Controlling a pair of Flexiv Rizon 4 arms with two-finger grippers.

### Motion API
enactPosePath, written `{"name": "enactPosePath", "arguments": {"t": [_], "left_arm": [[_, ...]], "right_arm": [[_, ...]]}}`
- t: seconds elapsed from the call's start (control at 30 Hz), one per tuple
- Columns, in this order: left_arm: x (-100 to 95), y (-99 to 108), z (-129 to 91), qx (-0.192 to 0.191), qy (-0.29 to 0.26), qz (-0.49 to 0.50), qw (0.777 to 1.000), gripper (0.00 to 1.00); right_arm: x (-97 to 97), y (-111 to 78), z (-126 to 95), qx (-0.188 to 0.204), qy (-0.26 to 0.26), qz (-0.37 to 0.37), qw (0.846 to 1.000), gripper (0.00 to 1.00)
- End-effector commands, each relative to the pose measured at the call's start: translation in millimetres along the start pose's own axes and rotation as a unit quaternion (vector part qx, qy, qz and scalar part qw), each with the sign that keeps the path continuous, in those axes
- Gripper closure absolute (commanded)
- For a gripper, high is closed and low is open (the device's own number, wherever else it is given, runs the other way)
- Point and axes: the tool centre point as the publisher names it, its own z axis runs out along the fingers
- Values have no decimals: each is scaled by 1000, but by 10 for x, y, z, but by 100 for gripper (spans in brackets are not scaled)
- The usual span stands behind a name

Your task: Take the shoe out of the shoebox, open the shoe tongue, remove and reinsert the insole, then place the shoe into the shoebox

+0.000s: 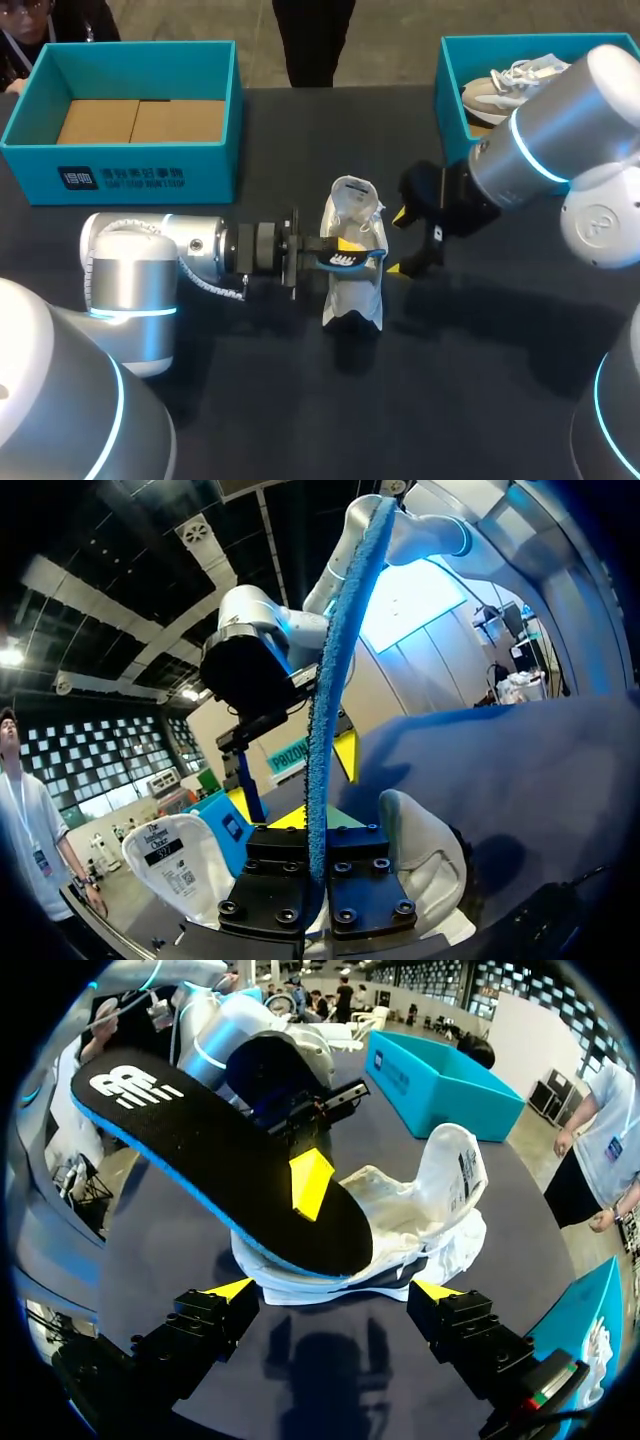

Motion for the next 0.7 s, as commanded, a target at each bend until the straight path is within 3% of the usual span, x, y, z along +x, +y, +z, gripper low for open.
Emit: {"name": "enactPosePath", "arguments": {"t": [0.03,0.7], "left_arm": [[-5,35,25,-3,1,3,1000,100],[-60,296,-8,-7,11,18,1000,100]], "right_arm": [[5,8,12,2,-1,0,1000,0],[5,8,12,2,-1,0,1000,0]]}}
